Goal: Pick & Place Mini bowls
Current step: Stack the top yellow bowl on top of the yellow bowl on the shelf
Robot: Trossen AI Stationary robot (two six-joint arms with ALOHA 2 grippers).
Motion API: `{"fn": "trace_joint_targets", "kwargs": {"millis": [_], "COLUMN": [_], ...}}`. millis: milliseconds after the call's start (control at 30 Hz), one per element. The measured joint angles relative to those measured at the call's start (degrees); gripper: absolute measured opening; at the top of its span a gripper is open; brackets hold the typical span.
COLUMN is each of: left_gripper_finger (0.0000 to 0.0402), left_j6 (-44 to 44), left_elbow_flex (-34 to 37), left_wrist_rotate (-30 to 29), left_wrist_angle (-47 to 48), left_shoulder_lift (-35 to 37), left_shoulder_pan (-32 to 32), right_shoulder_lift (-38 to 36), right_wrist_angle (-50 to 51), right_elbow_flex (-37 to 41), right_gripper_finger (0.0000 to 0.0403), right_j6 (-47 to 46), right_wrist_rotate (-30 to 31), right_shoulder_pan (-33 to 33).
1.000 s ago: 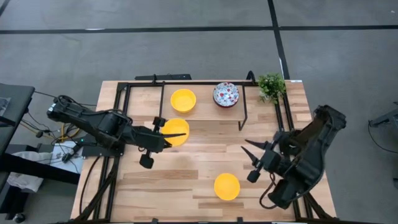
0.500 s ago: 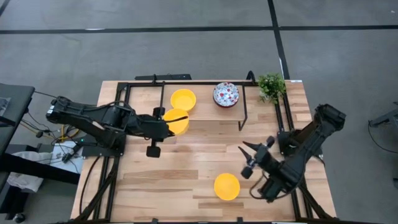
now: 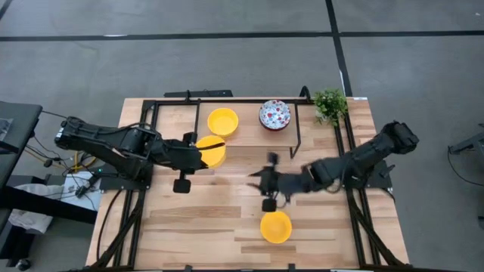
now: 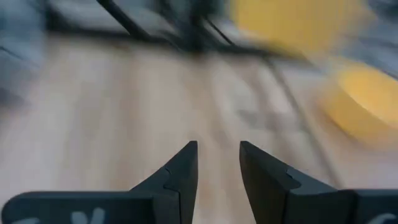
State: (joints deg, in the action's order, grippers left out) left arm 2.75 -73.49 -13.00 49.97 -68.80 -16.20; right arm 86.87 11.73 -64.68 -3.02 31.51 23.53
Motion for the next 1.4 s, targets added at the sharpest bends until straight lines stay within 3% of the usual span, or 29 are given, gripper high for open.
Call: {"fn": "trace_joint_targets", "kwargs": {"millis": [33,100,233,400,533,700,933,1133,1400], "left_gripper_finger": [0.001,0.0012,0.0009,0.0011,0.001,0.0011,0.0009,0.0012,0.001], "left_j6": [-0.5,-1.3,-1.78,-1.71,-1.57,1.2,1.76,3.27,7.68], "left_elbow_flex": [0.0,0.0,0.0,0.0,0.0,0.0,0.0,-0.1,-7.99], "left_wrist_rotate": [0.18,0.13,0.36,-0.14,-1.02,-1.48,-2.44,-2.42,-1.98], "left_wrist_angle": [0.69,1.88,2.94,3.2,3.2,3.15,2.67,0.66,-0.04], "left_shoulder_lift": [0.49,1.63,3.98,5.92,5.77,4.85,4.14,2.07,-4.06], "left_shoulder_pan": [-0.09,-0.28,-0.35,-0.31,-0.3,-0.16,2.71,7.2,11.82], "right_shoulder_lift": [0.05,0.85,1.0,-3.16,-8.56,-16.25,-22.73,-28.81,-37.99], "right_wrist_angle": [-5.5,-13.82,-20.21,-19.95,-17.01,-4.09,9.89,7.17,-16.3], "right_elbow_flex": [-0.01,-0.98,-3.67,-7.05,-7.3,-7.3,-7.09,4.11,27.79], "right_gripper_finger": [0.0109,0.0109,0.0109,0.0109,0.0109,0.0109,0.0109,0.0109,0.0109], "right_j6": [2.19,3.4,4.88,0.11,-2.52,-5.91,-3.65,-5.92,-6.68], "right_wrist_rotate": [-6.27,-12.77,-12.94,-13.18,-13.58,-13.51,-4.76,-4.49,-4.36], "right_shoulder_pan": [-1.57,-3.8,-4.49,-2.68,0.38,5.48,11.19,10.11,8.55]}}
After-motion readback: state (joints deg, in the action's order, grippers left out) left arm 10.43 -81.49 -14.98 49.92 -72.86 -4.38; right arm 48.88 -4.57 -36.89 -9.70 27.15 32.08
